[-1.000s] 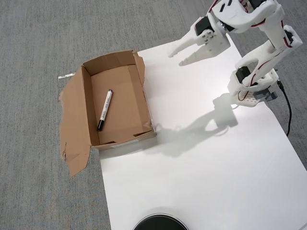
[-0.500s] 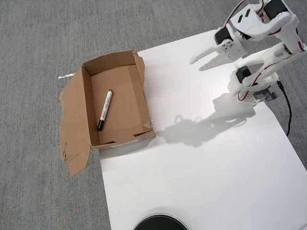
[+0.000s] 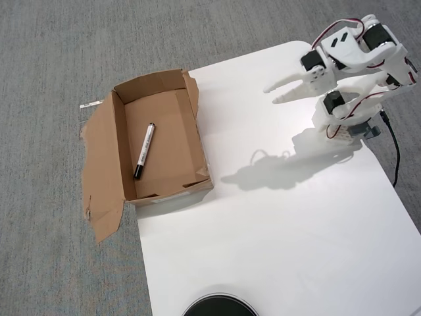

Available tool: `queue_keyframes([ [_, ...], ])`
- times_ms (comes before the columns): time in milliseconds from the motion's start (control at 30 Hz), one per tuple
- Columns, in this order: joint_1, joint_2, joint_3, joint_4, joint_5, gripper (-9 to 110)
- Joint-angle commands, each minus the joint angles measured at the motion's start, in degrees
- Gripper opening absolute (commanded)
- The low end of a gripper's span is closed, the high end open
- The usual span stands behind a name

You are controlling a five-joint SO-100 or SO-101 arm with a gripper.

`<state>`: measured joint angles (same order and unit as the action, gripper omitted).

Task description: Grasp a pen and put it in the box.

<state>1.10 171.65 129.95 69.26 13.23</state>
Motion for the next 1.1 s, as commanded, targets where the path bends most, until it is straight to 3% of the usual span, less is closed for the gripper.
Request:
queue_keyframes([
  [0, 0.04, 8.26, 10.85, -1.41, -0.22, 14],
  [700, 0.31, 24.52, 34.23, -1.41, -0.22, 15],
  [1067, 0.13, 24.87, 39.16, -0.53, -0.13, 14],
])
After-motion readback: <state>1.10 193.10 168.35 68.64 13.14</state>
